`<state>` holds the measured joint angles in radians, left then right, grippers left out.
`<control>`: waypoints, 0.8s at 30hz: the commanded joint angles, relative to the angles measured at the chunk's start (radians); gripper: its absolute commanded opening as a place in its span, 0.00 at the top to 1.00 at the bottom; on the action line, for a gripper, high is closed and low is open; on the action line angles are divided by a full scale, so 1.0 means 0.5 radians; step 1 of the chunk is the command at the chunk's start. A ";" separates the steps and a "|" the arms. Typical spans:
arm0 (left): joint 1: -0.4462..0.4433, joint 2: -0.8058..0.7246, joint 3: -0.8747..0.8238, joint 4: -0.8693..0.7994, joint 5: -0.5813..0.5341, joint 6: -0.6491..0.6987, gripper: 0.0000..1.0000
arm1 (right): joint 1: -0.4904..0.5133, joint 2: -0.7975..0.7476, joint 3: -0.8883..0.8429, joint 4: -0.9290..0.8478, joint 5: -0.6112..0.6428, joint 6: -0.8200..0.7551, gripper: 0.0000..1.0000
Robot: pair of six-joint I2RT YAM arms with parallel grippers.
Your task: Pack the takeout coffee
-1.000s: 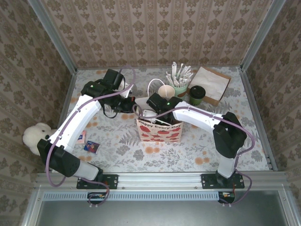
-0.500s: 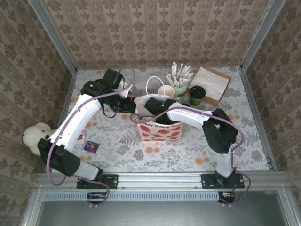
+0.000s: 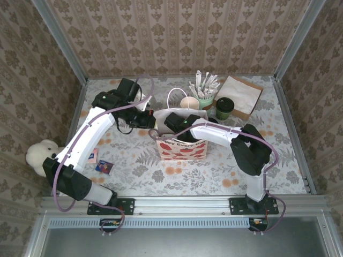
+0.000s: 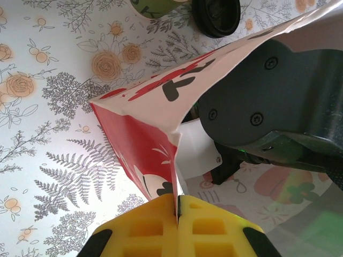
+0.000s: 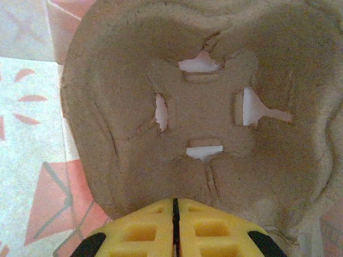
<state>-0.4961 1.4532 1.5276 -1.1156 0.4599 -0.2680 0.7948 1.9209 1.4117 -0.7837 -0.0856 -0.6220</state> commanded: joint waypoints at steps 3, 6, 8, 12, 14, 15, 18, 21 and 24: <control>0.003 -0.029 0.037 0.025 0.037 0.029 0.99 | 0.015 -0.112 -0.003 -0.015 -0.219 0.019 0.87; 0.004 -0.032 0.038 0.022 0.032 0.028 0.99 | 0.052 -0.069 -0.037 -0.020 -0.234 0.053 0.86; 0.004 -0.037 0.037 0.025 0.021 0.030 0.99 | 0.075 -0.009 -0.106 0.024 -0.201 0.088 0.86; 0.006 -0.029 0.043 0.030 0.026 0.030 0.99 | 0.098 0.105 -0.167 0.109 0.030 0.162 0.86; 0.007 -0.022 0.048 0.023 0.031 0.033 0.99 | 0.104 0.146 -0.148 0.112 0.183 0.190 0.86; 0.007 -0.021 0.050 0.020 0.033 0.036 0.99 | 0.104 0.143 -0.144 0.118 0.226 0.189 0.86; 0.007 -0.020 0.058 0.023 0.031 0.039 0.99 | 0.105 0.089 -0.140 0.167 0.304 0.175 0.86; 0.007 -0.020 0.062 0.021 0.032 0.042 0.99 | 0.104 0.001 -0.122 0.172 0.254 0.150 0.85; 0.007 -0.015 0.073 0.013 0.031 0.048 0.99 | 0.125 -0.101 -0.114 0.183 0.206 0.105 0.85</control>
<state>-0.4957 1.4532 1.5291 -1.1217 0.4633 -0.2657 0.8417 1.9144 1.3640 -0.6792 -0.0246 -0.5465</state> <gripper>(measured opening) 0.046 0.152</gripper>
